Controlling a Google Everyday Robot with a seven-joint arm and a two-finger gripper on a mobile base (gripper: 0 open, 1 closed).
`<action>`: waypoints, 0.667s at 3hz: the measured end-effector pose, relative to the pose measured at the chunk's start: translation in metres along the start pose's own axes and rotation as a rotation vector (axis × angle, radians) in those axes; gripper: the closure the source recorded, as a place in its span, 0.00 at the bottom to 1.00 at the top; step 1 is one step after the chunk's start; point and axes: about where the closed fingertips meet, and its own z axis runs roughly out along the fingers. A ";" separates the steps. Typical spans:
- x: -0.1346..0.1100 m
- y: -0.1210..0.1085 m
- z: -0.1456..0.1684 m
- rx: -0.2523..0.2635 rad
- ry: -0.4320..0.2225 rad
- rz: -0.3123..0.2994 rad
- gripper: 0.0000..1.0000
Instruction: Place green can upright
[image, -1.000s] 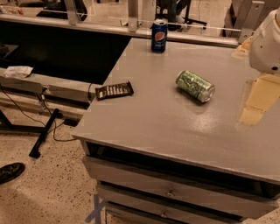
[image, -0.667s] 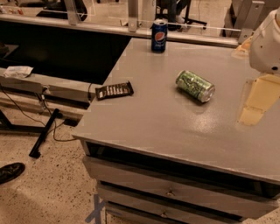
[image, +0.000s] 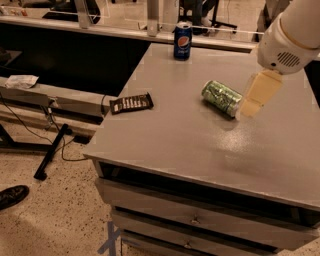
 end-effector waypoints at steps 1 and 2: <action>-0.015 -0.049 0.055 0.024 0.057 0.167 0.00; -0.024 -0.065 0.085 0.019 0.089 0.276 0.00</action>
Offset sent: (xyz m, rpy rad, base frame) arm 0.1298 0.0198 -0.0756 0.0363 0.1120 -0.4143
